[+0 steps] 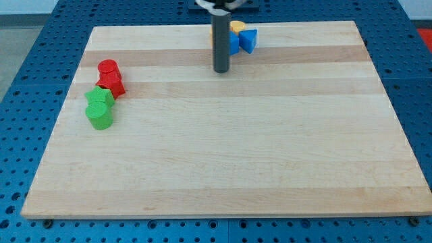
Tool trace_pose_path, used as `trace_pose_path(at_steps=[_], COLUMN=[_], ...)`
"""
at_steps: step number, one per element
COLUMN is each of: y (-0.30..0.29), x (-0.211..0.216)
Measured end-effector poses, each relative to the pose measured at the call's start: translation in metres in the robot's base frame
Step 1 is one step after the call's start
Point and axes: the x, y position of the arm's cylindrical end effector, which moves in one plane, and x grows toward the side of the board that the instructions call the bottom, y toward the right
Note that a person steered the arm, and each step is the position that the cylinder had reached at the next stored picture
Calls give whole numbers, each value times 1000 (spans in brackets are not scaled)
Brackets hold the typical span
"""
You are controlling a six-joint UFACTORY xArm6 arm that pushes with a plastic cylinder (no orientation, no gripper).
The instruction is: Separate green blocks from red blocks
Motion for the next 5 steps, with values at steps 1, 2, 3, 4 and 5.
trace_pose_path(at_steps=[1,2,3,4,5], y=[-55,-130,-195,-211,-220], x=[-32,-55,-41,-19,-15])
